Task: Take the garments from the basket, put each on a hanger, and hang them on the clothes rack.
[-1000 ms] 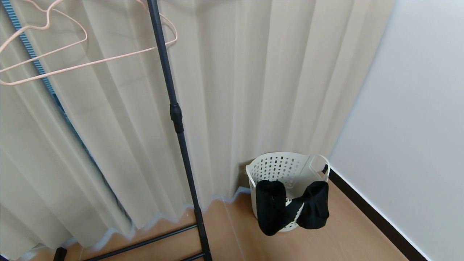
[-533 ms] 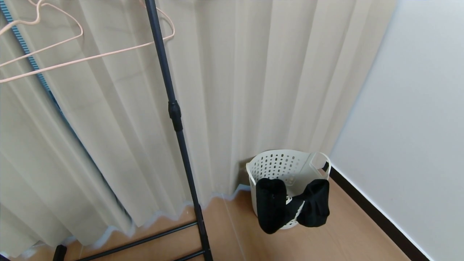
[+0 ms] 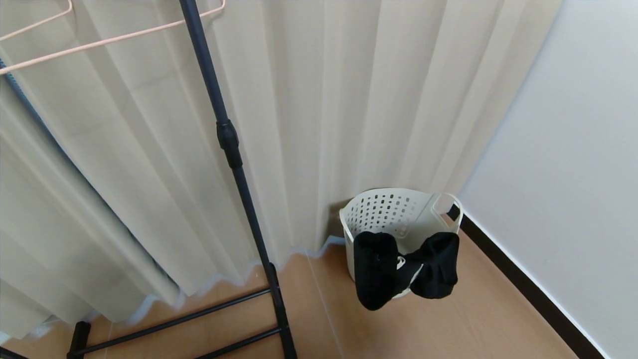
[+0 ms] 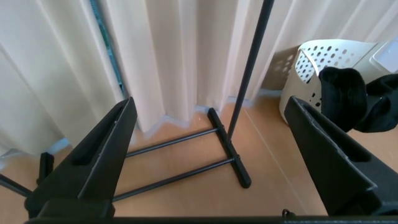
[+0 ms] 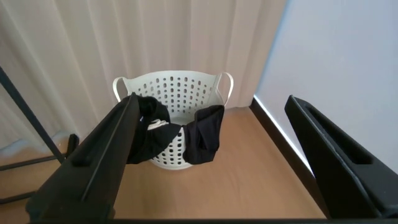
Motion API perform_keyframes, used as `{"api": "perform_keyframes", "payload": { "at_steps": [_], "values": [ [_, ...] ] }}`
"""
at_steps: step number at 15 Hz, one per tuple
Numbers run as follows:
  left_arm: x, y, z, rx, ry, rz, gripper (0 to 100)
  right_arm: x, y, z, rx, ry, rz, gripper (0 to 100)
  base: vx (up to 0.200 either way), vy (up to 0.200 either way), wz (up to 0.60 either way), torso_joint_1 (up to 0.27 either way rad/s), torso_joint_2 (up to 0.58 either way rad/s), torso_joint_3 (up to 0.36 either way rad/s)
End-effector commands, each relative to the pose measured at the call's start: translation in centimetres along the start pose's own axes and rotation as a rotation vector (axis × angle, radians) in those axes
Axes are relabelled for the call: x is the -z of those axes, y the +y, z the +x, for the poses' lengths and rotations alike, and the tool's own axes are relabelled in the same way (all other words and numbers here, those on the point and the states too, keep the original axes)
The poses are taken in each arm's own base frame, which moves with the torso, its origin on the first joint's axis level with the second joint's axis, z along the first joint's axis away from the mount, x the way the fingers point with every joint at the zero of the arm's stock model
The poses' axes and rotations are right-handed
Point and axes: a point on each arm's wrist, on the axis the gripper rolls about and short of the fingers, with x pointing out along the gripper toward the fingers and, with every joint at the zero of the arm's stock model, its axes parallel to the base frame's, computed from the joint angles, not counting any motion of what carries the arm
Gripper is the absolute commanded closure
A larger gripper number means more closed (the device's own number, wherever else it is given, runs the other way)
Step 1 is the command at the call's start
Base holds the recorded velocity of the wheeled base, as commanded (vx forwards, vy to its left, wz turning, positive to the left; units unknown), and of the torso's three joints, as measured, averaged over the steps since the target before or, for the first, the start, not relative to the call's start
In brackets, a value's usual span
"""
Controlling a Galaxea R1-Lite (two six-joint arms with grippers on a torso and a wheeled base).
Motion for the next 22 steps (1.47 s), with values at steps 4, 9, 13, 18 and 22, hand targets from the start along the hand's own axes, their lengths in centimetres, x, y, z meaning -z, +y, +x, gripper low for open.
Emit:
{"api": "perform_keyframes", "payload": {
  "at_steps": [4,9,13,18,22],
  "values": [
    [0.0,0.0,0.0,0.0,0.001,-0.002,0,0.1,0.0,0.0,-0.004,0.005,-0.014,0,0.0,0.0,0.0,0.0,0.0,-0.198],
    [0.0,0.0,0.0,0.0,0.001,-0.002,0,0.0,0.0,0.0,-0.005,0.003,-0.037,0,0.0,0.0,0.0,0.003,0.0,-0.199],
    [0.0,0.0,0.0,0.0,0.001,-0.008,0,0.1,0.0,0.0,-0.002,0.013,-0.04,0,0.0,0.0,0.0,0.0,0.01,-0.196],
    [0.0,0.0,0.0,0.0,0.001,-0.006,0,0.1,0.0,1.0,-0.02,0.126,-0.053,0,0.0,0.0,0.0,0.006,0.0,-0.197],
    [0.0,0.0,0.0,-0.002,0.001,-0.006,0,0.1,0.0,1.2,-0.052,0.151,-0.097,0,0.0,0.0,0.0,0.007,0.01,-0.198]
  ]
}}
